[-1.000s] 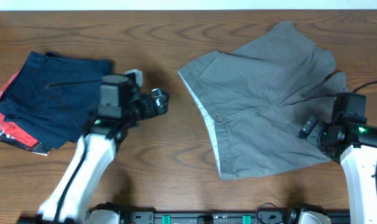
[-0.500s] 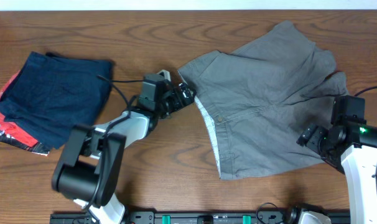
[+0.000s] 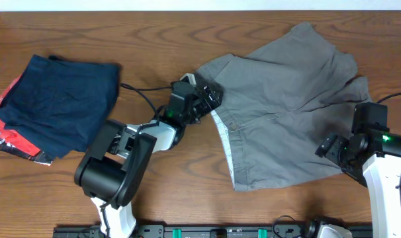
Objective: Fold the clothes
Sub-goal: 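Grasp the shorts' waistband with the left gripper and pull it left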
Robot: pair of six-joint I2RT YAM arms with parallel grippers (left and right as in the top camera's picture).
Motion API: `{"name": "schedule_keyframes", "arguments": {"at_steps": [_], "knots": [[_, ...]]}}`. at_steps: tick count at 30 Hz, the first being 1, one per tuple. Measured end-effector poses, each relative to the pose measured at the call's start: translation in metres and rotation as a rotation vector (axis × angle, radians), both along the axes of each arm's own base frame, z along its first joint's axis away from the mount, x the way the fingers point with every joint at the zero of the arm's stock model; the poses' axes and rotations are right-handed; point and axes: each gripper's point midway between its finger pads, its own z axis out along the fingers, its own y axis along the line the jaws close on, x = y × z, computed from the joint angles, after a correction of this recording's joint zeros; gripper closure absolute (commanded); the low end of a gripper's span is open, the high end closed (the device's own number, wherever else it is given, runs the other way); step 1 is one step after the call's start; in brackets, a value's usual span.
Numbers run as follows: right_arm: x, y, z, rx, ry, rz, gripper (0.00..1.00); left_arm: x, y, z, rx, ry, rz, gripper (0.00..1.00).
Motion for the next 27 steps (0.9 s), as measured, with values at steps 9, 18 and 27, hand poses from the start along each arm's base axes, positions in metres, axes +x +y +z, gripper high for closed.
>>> {"name": "schedule_keyframes", "arguments": {"at_steps": [9,18,27], "knots": [[0.0,0.0,0.0,0.001,0.001,0.0,0.01,0.015,0.006,0.008,-0.005,-0.057,0.086,0.86],[0.0,0.0,0.0,0.0,0.001,0.0,0.01,0.026,0.017,0.015,-0.015,-0.088,0.131,0.94],[0.0,0.0,0.0,0.0,0.001,0.0,0.01,0.034,0.032,0.015,0.011,-0.11,0.137,0.94]]}}
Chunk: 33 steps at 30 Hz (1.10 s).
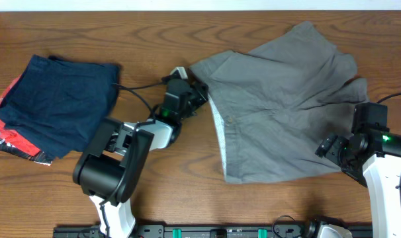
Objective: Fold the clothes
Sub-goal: 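Grasp the shorts' waistband with the left gripper and pull it left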
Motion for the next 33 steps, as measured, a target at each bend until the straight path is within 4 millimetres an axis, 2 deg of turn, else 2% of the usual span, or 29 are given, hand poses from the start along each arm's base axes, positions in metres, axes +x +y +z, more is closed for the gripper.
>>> {"name": "schedule_keyframes", "arguments": {"at_steps": [3,9,10,11,12,15,20,24,29,33], "knots": [[0.0,0.0,0.0,0.0,-0.001,0.0,0.01,0.011,0.027,0.001,0.005,-0.008,0.028,0.94],[0.006,0.0,0.001,0.001,-0.024,0.001,0.01,0.034,0.102,0.003,-0.017,-0.009,0.138,0.94],[0.008,0.0,0.001,0.004,-0.034,0.002,0.01,0.036,0.112,0.003,-0.023,-0.009,0.148,0.83],[0.01,0.001,0.001,0.008,-0.041,0.003,0.01,0.037,0.12,0.004,-0.03,-0.012,0.146,0.49],[0.011,0.002,0.001,0.013,-0.047,0.004,0.01,0.037,0.125,0.005,-0.045,-0.01,0.137,0.02],[0.013,0.005,0.001,0.034,-0.058,0.008,0.01,0.03,0.123,0.01,-0.115,0.004,0.05,0.02],[0.015,0.008,0.001,0.051,-0.065,0.011,0.01,-0.013,0.089,-0.004,-0.247,0.181,-0.176,0.02],[0.017,0.008,0.001,0.054,-0.075,0.012,0.01,-0.04,0.079,-0.01,-0.259,0.271,-0.284,0.02],[0.018,0.009,0.001,0.056,-0.076,0.012,0.01,-0.06,0.088,-0.013,-0.122,0.319,-0.286,0.02],[0.018,0.009,0.001,0.056,-0.078,0.012,0.01,-0.077,0.114,-0.018,0.085,0.383,-0.21,0.02]]}}
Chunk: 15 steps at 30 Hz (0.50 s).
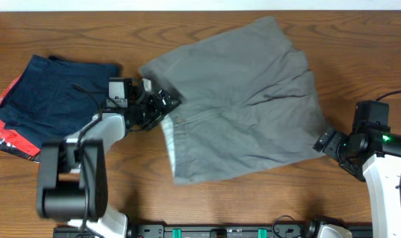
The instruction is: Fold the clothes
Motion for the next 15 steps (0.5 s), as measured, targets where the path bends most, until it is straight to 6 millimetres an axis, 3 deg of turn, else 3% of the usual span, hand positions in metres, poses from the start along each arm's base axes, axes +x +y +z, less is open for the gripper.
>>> {"name": "schedule_keyframes", "arguments": {"at_steps": [7,15], "knots": [[0.003,0.0,0.001,0.0,-0.012,0.001,0.01,-0.043,0.051,0.013,0.321,0.08,0.065,0.02],[0.008,-0.001,0.002,-0.004,-0.036,0.001,0.01,-0.108,0.06,0.025,0.419,0.25,0.026,0.02]]}}
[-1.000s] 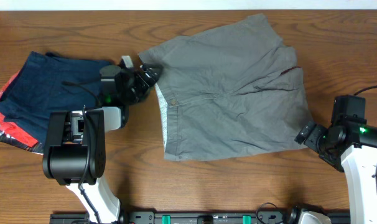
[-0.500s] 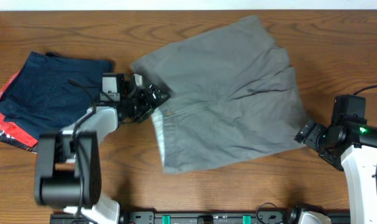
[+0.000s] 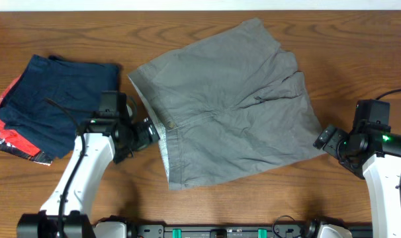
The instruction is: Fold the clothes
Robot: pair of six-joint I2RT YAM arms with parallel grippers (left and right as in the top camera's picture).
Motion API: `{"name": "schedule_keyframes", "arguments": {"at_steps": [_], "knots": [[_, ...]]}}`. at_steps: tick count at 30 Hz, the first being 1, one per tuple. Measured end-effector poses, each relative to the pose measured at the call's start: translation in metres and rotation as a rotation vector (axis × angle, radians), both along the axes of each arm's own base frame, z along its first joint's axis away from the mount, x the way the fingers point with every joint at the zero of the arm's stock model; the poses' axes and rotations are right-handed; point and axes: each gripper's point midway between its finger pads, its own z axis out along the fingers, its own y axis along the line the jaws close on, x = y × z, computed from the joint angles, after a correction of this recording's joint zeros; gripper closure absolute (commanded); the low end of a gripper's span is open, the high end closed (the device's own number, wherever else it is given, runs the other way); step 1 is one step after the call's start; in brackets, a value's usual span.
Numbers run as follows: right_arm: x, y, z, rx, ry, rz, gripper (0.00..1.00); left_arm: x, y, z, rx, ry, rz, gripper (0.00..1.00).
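Grey shorts (image 3: 233, 106) lie spread flat in the middle of the table, waistband to the left and legs to the upper right. At the middle of the waistband my left gripper (image 3: 149, 129) is shut on its edge, with the arm coming in from the lower left. My right gripper (image 3: 323, 139) rests on the wood just off the shorts' right hem, its fingers apart and holding nothing.
A folded navy garment (image 3: 58, 102) lies at the left on top of a red one (image 3: 5, 135), close behind my left arm. The brown wooden table (image 3: 75, 39) has a black rail along its near edge.
My left gripper has moved down and a little left with the waistband. The shorts have shifted slightly left and turned, so the waistband now runs more toward the near edge. The right arm has stayed put.
The shorts first lay at the right, rumpled, with my left gripper on the waistband and the right gripper on their right leg. At each later moment they lay further left and flatter. They have slid clear of the right gripper and now lie mid-table.
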Motion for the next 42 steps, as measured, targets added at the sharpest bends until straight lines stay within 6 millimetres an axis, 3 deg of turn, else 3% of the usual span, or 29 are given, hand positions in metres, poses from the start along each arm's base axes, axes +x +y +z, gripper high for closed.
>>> {"name": "schedule_keyframes", "arguments": {"at_steps": [6,15,21,25,29,32,40,42], "knots": [[0.008,-0.001,0.0,0.0,-0.025,0.001,0.01,-0.037,-0.019,0.002,0.016,0.12,-0.031,0.02],[0.016,0.003,-0.021,0.048,0.032,0.009,0.01,-0.076,-0.057,-0.008,0.033,0.24,0.005,0.02],[0.017,0.004,-0.029,0.059,0.06,0.009,0.01,-0.1,-0.084,-0.012,0.045,0.307,0.156,0.02],[0.018,0.004,-0.03,0.058,0.06,0.009,0.01,-0.105,-0.096,-0.02,0.026,0.317,0.297,0.02],[0.018,0.004,-0.03,0.059,0.059,0.009,0.01,-0.096,-0.11,-0.028,-0.037,0.286,0.407,0.02],[0.018,0.004,-0.03,0.059,0.06,0.009,0.01,-0.093,-0.111,-0.033,-0.059,0.282,0.482,0.02],[0.018,0.004,-0.03,0.061,0.06,0.009,0.01,-0.116,-0.093,-0.056,-0.004,0.344,0.609,0.02],[0.018,0.004,-0.03,0.061,0.06,0.009,0.01,-0.114,-0.094,-0.056,-0.013,0.337,0.62,0.19]]}}
